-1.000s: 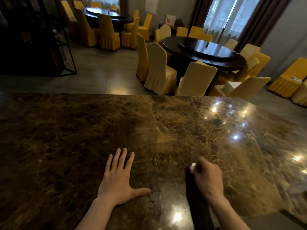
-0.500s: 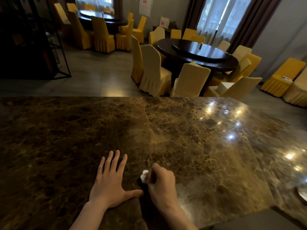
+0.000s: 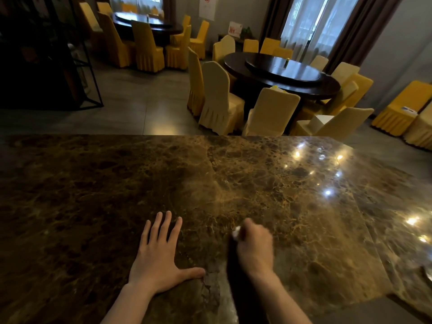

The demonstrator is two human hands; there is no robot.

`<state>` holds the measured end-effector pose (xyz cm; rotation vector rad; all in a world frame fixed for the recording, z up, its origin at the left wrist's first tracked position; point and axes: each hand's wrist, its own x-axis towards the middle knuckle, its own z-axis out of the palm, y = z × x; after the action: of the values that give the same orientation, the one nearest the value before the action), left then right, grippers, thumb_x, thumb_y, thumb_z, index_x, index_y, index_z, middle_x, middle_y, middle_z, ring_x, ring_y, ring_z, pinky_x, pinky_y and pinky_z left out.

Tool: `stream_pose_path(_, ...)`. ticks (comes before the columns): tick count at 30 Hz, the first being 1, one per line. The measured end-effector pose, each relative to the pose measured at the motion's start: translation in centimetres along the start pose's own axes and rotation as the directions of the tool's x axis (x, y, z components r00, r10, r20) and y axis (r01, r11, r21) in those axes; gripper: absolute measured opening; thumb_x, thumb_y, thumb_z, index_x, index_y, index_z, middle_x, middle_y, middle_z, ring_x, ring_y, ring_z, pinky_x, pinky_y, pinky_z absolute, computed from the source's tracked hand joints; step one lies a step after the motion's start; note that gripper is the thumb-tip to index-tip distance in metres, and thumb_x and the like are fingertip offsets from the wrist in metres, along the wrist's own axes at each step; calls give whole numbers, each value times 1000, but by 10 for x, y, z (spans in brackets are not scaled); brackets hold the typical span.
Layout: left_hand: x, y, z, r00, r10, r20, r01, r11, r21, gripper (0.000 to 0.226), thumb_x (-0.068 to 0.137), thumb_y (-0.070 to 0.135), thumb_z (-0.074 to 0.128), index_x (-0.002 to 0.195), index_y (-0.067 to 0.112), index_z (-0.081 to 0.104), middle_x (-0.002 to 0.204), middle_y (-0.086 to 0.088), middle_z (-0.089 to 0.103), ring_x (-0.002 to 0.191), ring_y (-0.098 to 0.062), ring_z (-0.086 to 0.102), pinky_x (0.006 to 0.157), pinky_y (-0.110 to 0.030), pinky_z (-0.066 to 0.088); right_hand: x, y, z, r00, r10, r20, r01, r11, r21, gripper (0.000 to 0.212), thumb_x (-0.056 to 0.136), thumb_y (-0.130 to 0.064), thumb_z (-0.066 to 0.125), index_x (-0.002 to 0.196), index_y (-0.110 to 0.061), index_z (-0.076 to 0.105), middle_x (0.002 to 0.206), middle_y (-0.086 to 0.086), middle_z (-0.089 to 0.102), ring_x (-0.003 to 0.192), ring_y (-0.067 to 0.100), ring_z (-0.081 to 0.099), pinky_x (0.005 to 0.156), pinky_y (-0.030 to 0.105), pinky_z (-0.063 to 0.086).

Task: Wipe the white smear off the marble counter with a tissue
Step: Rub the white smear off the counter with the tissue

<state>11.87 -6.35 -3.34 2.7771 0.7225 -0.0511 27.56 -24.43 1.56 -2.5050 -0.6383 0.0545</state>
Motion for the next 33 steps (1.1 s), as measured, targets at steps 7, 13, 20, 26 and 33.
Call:
stream_pose_path(7,0,0,0,1000,-13,26,12,1000,18,147,50,119,19,160,32,-25,168,1,-36,149,-20,-43,127,-52,-20,39,10,-13,993,106,-58,-106,994,-5,21,89,-17,71,74,-12,57,76,8,67,76,31,65,61,30,36)
stream_pose_path(13,2,-1,-1,999,-18,49,16,1000,25,147,51,119,22,161,32,-23,168,1,-37,148,-19,-45,124,-50,-24,-4,-46,37,927,-334,172,336,942,15,25,86,-15,69,75,-29,51,76,-9,57,70,5,44,62,23,35)
stream_pose_path(20,0,1,-3,998,-30,54,28,999,33,147,49,119,18,160,32,-25,167,2,-38,149,-19,-43,127,-51,-20,57,9,-8,996,65,-66,-67,997,-28,23,87,-16,73,73,-15,55,73,3,64,72,27,62,60,30,39)
stream_pose_path(26,0,0,-3,998,-12,57,10,999,32,149,48,119,16,161,31,-23,169,0,-34,152,-20,-39,129,-52,-17,-10,-7,17,910,-393,130,395,918,10,35,85,-23,66,69,-33,36,63,-21,33,63,1,31,52,18,22)
stream_pose_path(33,-1,1,-4,999,-17,38,15,999,36,147,50,119,19,161,32,-23,169,0,-33,153,-21,-37,129,-51,-18,24,60,-40,980,158,-125,-163,986,-29,26,83,-17,76,68,-12,55,71,10,68,72,35,65,58,34,42)
